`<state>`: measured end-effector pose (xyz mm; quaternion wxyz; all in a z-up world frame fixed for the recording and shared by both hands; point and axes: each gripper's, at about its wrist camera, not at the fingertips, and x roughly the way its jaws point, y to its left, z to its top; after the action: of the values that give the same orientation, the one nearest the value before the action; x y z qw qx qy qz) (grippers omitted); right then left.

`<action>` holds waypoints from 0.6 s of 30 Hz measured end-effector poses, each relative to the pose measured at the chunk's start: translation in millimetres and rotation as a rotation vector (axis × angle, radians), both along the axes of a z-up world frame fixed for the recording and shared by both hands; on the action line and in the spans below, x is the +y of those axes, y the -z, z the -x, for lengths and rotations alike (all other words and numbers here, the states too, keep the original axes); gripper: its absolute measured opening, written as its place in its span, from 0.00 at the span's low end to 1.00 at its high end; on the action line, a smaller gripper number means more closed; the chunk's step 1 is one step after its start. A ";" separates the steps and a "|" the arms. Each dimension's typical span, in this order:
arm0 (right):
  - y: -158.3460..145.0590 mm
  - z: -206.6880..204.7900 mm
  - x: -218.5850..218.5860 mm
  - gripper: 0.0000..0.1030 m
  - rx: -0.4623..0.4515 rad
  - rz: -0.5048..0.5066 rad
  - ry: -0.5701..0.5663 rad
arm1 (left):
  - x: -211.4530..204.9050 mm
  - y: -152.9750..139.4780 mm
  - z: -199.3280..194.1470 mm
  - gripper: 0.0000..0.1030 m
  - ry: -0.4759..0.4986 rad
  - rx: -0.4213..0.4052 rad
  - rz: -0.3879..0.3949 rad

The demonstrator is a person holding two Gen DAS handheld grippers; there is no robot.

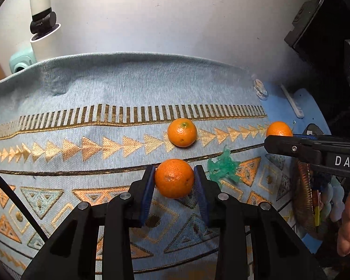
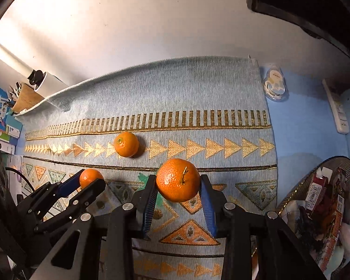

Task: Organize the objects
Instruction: 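Carry both oranges over the wicker basket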

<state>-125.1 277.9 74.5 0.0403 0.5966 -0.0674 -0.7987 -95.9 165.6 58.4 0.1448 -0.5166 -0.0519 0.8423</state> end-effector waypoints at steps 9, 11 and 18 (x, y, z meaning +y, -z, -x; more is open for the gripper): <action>-57.3 -39.1 22.0 0.34 0.116 0.017 0.025 | 18.7 -39.4 -29.2 0.29 0.012 0.076 0.006; -71.2 -49.3 33.8 0.34 0.151 0.014 0.041 | 28.4 -48.6 -36.8 0.29 0.012 0.097 0.006; -110.6 -87.0 113.9 0.34 0.241 0.020 0.164 | 62.4 -87.5 -65.7 0.29 -0.012 0.153 -0.021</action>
<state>-38.1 391.9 185.1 -0.0113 0.4883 -0.1185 -0.8645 -30.1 228.0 145.9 0.1489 -0.4488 -0.0527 0.8796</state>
